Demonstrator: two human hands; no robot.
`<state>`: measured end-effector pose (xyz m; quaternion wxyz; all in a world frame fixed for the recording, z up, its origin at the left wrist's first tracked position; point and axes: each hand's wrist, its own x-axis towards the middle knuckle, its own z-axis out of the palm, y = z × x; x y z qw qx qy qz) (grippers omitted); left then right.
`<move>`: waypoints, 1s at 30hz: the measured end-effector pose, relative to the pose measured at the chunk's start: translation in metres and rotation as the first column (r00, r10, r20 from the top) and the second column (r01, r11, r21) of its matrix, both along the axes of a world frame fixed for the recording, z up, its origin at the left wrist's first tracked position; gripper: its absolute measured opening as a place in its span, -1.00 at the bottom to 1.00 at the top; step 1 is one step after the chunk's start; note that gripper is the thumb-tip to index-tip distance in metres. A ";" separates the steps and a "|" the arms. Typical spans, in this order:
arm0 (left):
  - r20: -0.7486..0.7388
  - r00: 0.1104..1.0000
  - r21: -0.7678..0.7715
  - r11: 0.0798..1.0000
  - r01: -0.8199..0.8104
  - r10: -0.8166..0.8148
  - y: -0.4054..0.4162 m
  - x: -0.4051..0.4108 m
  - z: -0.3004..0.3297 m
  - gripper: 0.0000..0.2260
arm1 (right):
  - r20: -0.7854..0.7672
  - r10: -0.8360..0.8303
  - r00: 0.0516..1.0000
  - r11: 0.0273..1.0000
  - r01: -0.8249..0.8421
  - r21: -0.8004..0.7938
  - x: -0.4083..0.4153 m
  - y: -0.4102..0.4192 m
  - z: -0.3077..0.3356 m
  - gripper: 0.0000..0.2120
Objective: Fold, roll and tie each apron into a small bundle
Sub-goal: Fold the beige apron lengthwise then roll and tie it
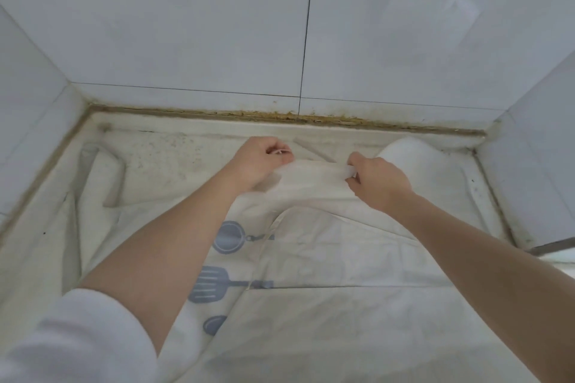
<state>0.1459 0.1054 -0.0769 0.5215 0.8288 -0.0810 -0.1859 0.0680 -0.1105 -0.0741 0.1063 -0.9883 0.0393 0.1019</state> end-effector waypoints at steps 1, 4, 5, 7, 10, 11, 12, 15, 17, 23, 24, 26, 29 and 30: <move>0.147 0.989 0.019 1.000 -0.025 0.022 0.001 -0.001 0.003 -0.95 | 0.009 -0.024 1.000 0.999 0.024 0.032 -0.004 0.000 -0.002 -0.83; 0.334 0.941 0.079 0.996 0.028 -0.053 0.004 -0.011 0.012 -0.93 | -0.016 -0.056 0.998 0.994 0.057 0.098 -0.021 0.007 -0.018 -0.56; 0.339 0.933 0.118 0.989 0.085 -0.120 0.006 -0.017 0.015 -0.91 | -0.049 -0.061 0.997 0.995 0.065 0.081 -0.031 0.010 -0.025 -0.43; 0.278 0.920 0.238 0.947 0.214 -0.278 0.011 -0.025 0.015 -0.87 | -0.137 -0.093 0.986 0.994 0.099 0.036 -0.047 0.017 -0.040 -0.23; 0.114 0.842 0.560 0.734 0.384 -0.527 0.015 -0.035 0.014 -0.83 | -0.102 -0.016 0.995 0.975 -0.008 -0.224 -0.068 0.024 -0.047 -0.15; 0.076 0.822 0.621 0.671 0.404 -0.565 0.016 -0.040 0.013 -0.84 | -0.093 0.035 0.995 0.956 -0.060 -0.287 -0.075 0.025 -0.047 -0.16; 0.068 0.817 0.643 0.652 0.403 -0.572 0.016 -0.045 0.013 -0.86 | -0.105 0.080 0.991 0.943 -0.109 -0.314 -0.081 0.025 -0.045 -0.18; 0.121 0.831 0.658 0.671 0.343 -0.543 0.018 -0.052 0.015 -0.89 | -0.147 0.111 0.983 0.964 -0.142 -0.223 -0.086 0.024 -0.034 -0.24; 0.115 0.820 0.692 0.637 0.338 -0.561 0.018 -0.060 0.016 -0.92 | -0.160 0.141 0.977 0.985 -0.155 -0.077 -0.090 0.022 -0.015 -0.30; 0.025 0.810 0.731 0.563 0.385 -0.586 0.017 -0.094 -0.005 -0.83 | 0.495 0.402 0.770 0.900 -0.433 -0.058 -0.076 0.030 0.064 -0.71; 0.026 0.828 0.727 0.579 0.369 -0.561 0.019 -0.099 -0.009 -0.82 | 0.578 0.404 0.709 0.879 -0.477 -0.029 -0.074 0.034 0.075 -0.71; 0.008 0.857 0.728 0.590 0.348 -0.515 0.027 -0.106 -0.016 -0.84 | 0.693 0.346 0.632 0.864 -0.503 0.028 -0.068 0.045 0.093 -0.75; -0.123 0.892 0.624 0.665 0.410 -0.435 0.039 -0.116 -0.025 -0.72 | 0.779 0.092 0.620 0.881 -0.415 0.226 -0.049 0.065 0.113 -0.81; -0.179 0.906 0.528 0.740 0.416 -0.383 0.044 -0.120 -0.029 -0.65 | 0.766 0.014 0.642 0.878 -0.374 0.298 -0.040 0.071 0.112 -0.81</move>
